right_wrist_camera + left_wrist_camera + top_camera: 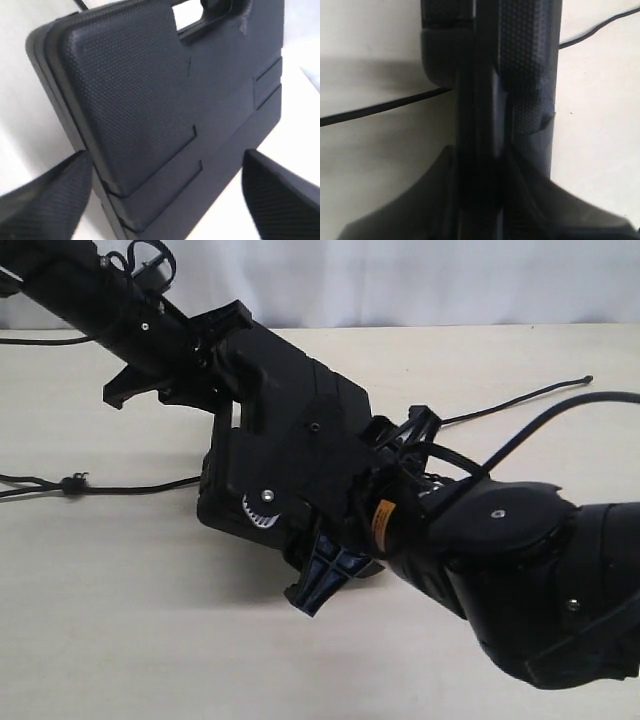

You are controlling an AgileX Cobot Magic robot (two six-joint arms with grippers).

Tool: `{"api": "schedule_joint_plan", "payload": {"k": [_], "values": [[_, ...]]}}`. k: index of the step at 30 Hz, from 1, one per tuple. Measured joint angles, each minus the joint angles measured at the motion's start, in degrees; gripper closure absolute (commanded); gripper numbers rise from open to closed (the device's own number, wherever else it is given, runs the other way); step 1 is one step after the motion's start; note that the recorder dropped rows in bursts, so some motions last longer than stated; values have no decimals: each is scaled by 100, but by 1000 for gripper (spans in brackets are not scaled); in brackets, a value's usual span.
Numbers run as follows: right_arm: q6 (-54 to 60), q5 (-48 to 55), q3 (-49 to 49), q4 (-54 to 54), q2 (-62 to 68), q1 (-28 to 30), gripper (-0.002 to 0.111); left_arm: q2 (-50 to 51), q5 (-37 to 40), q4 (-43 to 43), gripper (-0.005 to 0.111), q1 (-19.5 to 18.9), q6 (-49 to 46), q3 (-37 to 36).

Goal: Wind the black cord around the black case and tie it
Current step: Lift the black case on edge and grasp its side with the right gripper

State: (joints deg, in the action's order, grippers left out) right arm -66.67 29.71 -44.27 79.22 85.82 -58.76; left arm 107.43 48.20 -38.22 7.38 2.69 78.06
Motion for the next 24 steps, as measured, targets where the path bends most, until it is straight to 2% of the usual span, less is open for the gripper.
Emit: {"api": "schedule_joint_plan", "payload": {"k": [3, 7, 11, 13, 16, 18, 19, 24], "values": [[130, 315, 0, -8, 0, 0, 7, 0, -13, -175, 107, 0, -12, 0], [209, 512, 0, -440, 0, 0, 6, 0, -35, -639, 107, 0, -12, 0], [158, -92, 0, -654, 293, 0, 6, 0, -86, -1025, 107, 0, -12, 0], [-393, 85, 0, -112, 680, 0, 6, 0, -90, -1078, 107, 0, -12, 0], [-2162, 449, 0, 1513, 1260, 0, 6, 0, -90, -1105, 107, 0, -12, 0], [-2795, 851, -41, 1899, 1482, -13, 8, 0, -90, -1119, 107, 0, -108, 0], [-2966, 1146, -62, 1975, 1582, -13, 11, 0, -101, -1131, 107, 0, -269, 0], [-3078, 1305, -154, 2005, 1694, -24, 57, 0, -253, -1275, 107, 0, -432, 24]]}}
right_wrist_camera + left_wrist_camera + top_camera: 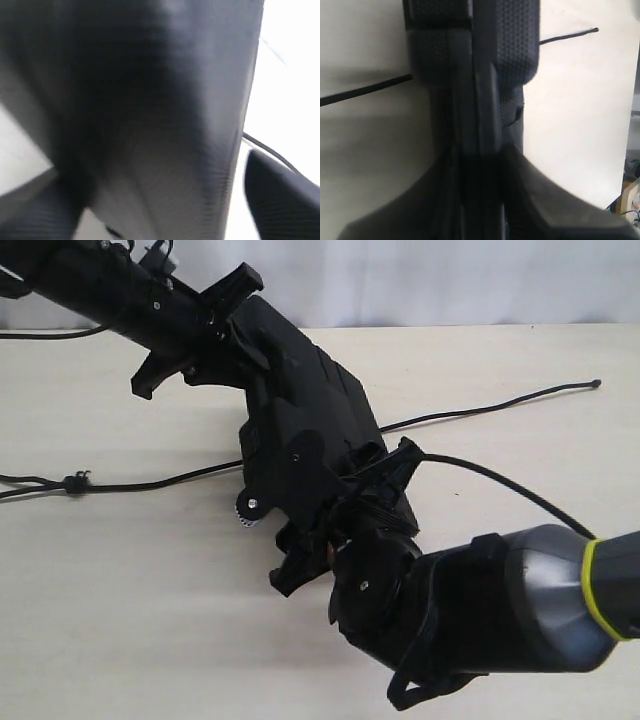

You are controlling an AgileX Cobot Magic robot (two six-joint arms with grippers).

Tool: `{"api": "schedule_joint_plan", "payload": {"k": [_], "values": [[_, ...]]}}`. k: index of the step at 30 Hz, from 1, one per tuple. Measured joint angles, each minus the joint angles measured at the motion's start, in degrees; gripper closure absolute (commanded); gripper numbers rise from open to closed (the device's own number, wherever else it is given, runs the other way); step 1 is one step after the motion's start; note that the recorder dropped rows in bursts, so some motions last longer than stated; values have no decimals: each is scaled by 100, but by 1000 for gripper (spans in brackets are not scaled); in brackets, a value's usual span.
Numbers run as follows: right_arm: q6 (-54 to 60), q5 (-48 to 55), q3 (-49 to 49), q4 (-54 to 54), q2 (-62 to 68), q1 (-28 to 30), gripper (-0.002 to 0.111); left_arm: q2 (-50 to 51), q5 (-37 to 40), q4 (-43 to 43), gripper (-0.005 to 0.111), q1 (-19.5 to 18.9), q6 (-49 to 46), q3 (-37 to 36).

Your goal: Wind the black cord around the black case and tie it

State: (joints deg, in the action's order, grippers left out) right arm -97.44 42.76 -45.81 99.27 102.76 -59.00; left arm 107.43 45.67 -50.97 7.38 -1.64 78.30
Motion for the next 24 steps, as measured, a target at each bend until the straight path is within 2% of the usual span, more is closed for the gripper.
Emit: {"api": "schedule_joint_plan", "payload": {"k": [2, 6, 9, 14, 17, 19, 20, 22, 24], "values": [[0, -20, -51, 10, 4, -11, 75, 0, -62, -61, 107, 0, 0, 2], [11, -8, -83, 10, 4, -11, 104, 0, -84, -84, 107, 0, -68, 2], [11, -8, -83, -1, 4, -11, 104, 0, -109, -84, 107, 0, -397, 2], [-33, -94, -87, -37, 26, -11, 104, -37, -31, 142, 107, 0, -1597, 35], [-33, -120, -87, -6, 48, -11, 104, -59, 1, 361, 104, 0, -1712, 44], [-33, -133, -87, 21, 48, -11, 104, -70, 5, 484, 86, 0, -1789, 44], [-33, -133, -87, 21, 53, -11, 104, -70, 16, 508, 73, 0, -1789, 57], [-55, -144, -87, 62, 53, -11, 104, -81, -1, 639, 57, 11, -1909, 60], [-2, -123, -87, 208, 53, -11, 104, -131, -111, 1390, 53, 11, -2274, 70]]}}
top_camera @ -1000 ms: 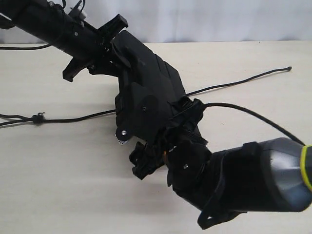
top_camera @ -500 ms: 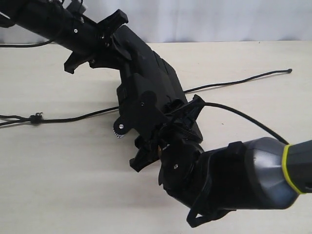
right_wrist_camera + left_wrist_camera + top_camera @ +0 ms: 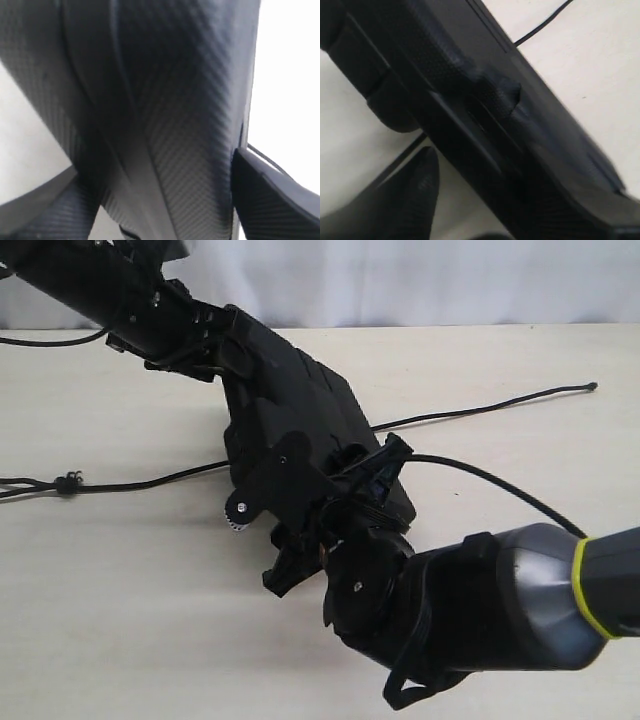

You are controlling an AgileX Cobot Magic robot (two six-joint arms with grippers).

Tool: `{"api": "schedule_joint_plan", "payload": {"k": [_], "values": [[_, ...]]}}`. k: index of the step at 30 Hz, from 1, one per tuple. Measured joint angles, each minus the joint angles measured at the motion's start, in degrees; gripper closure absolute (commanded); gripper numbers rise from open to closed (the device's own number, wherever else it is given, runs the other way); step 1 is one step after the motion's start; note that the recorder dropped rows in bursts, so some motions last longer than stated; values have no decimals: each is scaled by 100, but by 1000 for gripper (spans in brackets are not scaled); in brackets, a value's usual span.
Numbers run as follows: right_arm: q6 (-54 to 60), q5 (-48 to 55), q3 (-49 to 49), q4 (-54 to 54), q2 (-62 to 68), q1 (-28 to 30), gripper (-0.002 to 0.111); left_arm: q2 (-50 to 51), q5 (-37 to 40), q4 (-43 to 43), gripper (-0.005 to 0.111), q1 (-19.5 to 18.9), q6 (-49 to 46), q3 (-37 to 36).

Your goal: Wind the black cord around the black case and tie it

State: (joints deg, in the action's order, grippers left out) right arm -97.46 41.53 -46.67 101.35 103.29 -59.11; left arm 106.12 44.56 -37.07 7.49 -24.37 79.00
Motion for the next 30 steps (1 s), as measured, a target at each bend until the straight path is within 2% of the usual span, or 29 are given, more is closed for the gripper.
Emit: {"api": "schedule_joint_plan", "payload": {"k": [3, 5, 6, 8, 10, 13, 15, 16, 22, 27, 30], "values": [[-88, 10, 0, 51, 0, 0, 104, -156, 286, 1078, 53, -11, 25, 285], [-239, -13, 0, -76, 0, 0, 104, -317, 842, 2252, 53, -86, 755, 642], [-306, 9, 0, -125, 0, 0, 104, -366, 1162, 3118, 53, -162, 1445, 795], [-385, 21, 0, -135, 0, 0, 104, -404, 1592, 3954, 53, -222, 2294, 886], [-439, 33, 0, -145, 0, 0, 104, -408, 2253, 4571, 53, -315, 3071, 846], [-489, 33, 0, -145, 0, 0, 104, -356, 2442, 4642, 53, -418, 3824, 323], [-494, 43, 0, -145, 0, 0, 104, -317, 2032, 4787, 53, -418, 4699, -275], [-504, 43, 0, -145, 0, 0, 104, -307, 1635, 4966, 53, -418, 5576, -643], [-504, 31, 0, -145, 0, 0, 104, -307, 207, 5506, 53, -467, 8293, -1697], [-504, -3, 0, -145, 0, 0, 104, -307, -1482, 5210, 53, -577, 9776, -2517], [-504, -26, 0, -145, 0, 0, 104, -295, -1990, 5149, 53, -775, 10466, -2849]]}}
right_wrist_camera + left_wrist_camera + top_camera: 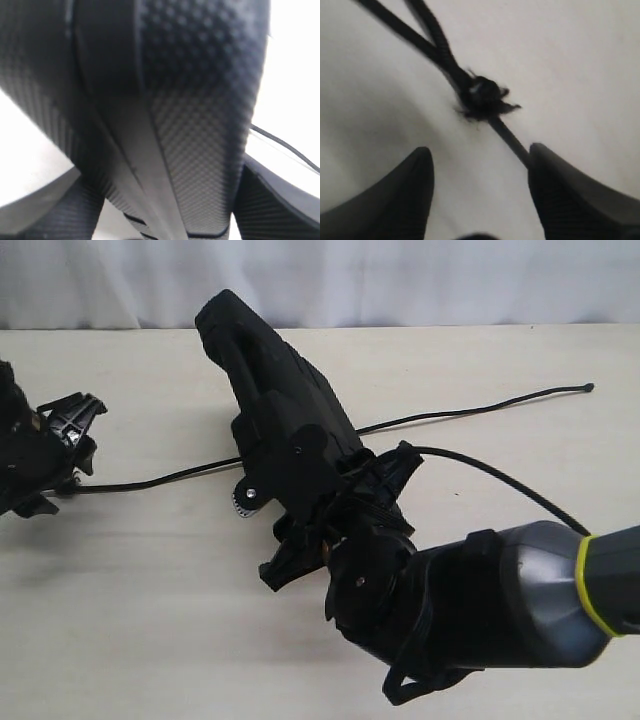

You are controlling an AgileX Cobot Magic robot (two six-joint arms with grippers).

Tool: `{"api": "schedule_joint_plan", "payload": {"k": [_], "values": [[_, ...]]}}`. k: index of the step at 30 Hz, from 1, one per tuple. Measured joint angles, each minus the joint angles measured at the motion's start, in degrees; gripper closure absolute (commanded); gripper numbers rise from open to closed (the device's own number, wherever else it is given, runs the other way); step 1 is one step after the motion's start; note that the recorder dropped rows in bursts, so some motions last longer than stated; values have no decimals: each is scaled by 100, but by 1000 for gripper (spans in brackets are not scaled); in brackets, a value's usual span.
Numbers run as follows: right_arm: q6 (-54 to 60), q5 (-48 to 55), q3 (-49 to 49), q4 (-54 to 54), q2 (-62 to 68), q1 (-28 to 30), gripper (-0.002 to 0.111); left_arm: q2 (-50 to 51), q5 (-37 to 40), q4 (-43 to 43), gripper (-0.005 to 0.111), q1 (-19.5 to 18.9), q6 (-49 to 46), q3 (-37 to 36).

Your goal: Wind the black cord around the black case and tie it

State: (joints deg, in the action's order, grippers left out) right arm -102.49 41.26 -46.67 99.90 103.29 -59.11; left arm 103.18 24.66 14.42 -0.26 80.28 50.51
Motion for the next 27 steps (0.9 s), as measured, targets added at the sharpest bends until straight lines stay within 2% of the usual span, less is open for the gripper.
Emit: {"api": "schedule_joint_plan", "payload": {"k": [7, 13, 18, 20, 26, 27], "values": [[0, -26, 10, -13, -10, 10, 104, 192, -412, 0, 53, -685, 310, -147], [0, -36, 10, -13, -22, 10, 104, 478, -1316, 0, 53, -688, 318, -157], [0, -36, 10, -13, -22, 10, 104, 597, -1763, 0, 55, -680, 318, -157], [0, -36, 10, -13, -22, 10, 104, 650, -1837, 0, 62, -680, 318, -157], [0, -36, 10, -13, -22, 10, 104, 778, -1869, 0, 106, -680, 318, -147], [0, -36, 10, -13, -22, 10, 104, 778, -1869, 0, 107, -680, 318, -136]]}}
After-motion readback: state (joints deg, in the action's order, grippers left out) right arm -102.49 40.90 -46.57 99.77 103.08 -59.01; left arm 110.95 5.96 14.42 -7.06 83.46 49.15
